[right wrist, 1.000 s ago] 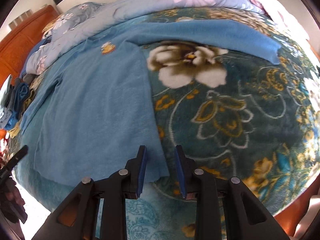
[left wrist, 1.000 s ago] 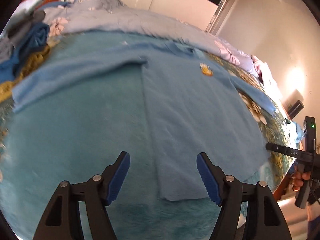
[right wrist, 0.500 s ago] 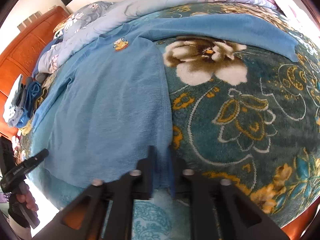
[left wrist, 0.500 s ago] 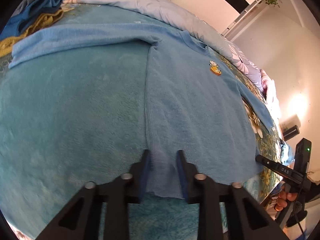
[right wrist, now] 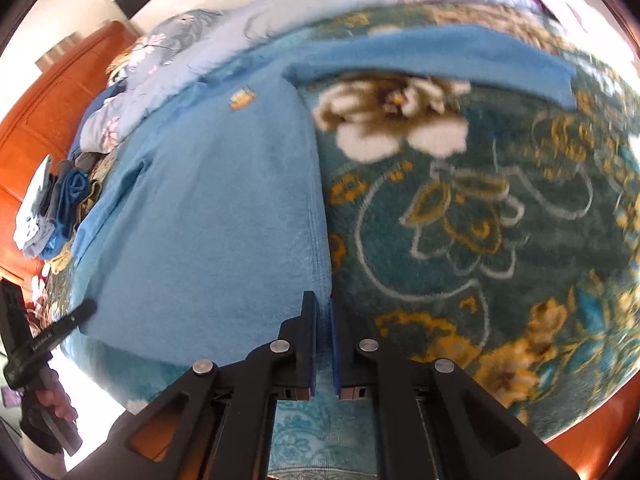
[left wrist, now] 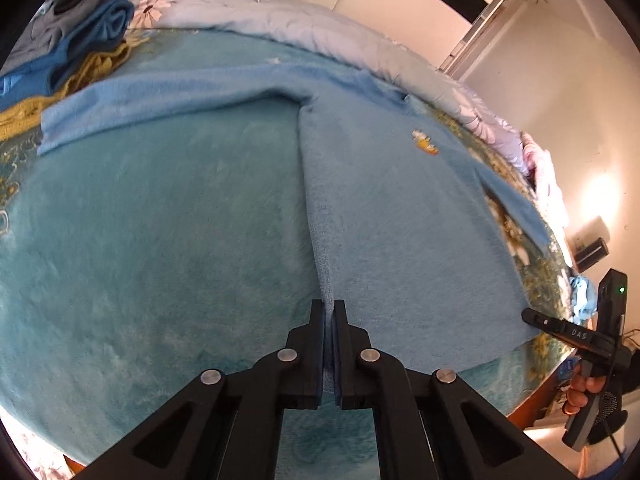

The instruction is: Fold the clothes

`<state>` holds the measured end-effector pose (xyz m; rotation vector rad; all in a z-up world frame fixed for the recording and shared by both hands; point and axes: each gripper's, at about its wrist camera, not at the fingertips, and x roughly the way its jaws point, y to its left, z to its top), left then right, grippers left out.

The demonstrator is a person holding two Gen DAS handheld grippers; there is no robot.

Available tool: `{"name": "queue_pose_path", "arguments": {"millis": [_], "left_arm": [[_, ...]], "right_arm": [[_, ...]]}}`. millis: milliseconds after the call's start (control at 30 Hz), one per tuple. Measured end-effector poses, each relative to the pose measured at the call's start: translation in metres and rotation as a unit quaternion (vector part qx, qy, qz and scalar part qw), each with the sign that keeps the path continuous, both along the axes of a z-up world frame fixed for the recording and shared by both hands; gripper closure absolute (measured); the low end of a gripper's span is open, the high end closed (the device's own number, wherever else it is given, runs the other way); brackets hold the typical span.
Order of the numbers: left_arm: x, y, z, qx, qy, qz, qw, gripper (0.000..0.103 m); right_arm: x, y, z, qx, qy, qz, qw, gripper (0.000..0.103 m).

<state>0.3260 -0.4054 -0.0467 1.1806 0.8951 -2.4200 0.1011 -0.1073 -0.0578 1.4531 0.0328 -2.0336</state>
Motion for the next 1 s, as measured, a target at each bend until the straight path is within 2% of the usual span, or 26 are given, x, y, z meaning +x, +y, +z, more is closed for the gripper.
{"name": "queue_pose_path", "arguments": {"millis": [233,400,433,467,500,567,633,767,933,1000], "left_arm": [[-0.006,0.002,-0.012,-0.016,-0.018,-0.007,0.9997,0.100],[-0.009,0.008,-0.003,-0.059,-0.020,-0.040,0.9973,0.092],[-0.010,0.009,0.001,-0.077,-0.020,-0.052,0.9955,0.087],[-0.010,0.012,0.009,-0.111,-0.020,-0.063,0.9916,0.075],[-0.009,0.014,0.015,-0.142,-0.020,-0.068,0.9873,0.058],[-0.007,0.015,0.026,-0.182,-0.009,-0.075,0.9804,0.039],[-0.006,0.015,0.036,-0.208,0.005,-0.079,0.9749,0.035],[-0.013,0.006,0.045,-0.218,0.017,-0.073,0.9729,0.031],[-0.025,-0.009,0.047,-0.211,0.024,-0.063,0.9753,0.030],[-0.030,-0.014,0.045,-0.210,0.022,-0.058,0.9756,0.029]], "right_arm": [[-0.004,-0.004,-0.008,0.010,0.000,0.005,1.000,0.098],[-0.001,0.002,-0.001,-0.011,0.008,0.012,1.000,0.095],[-0.001,0.004,0.004,-0.021,0.013,0.014,1.000,0.095],[-0.002,0.007,0.008,-0.027,0.019,0.016,0.999,0.095],[-0.004,0.010,0.012,-0.028,0.029,0.015,0.999,0.093],[-0.010,0.018,0.020,-0.022,0.056,0.005,0.998,0.089],[-0.027,0.029,0.025,-0.013,0.077,-0.027,0.997,0.087],[-0.077,0.061,0.028,-0.031,0.074,-0.131,0.988,0.086],[-0.144,0.105,0.020,-0.087,0.035,-0.284,0.954,0.086],[-0.164,0.114,0.015,-0.092,0.024,-0.320,0.943,0.086]]}}
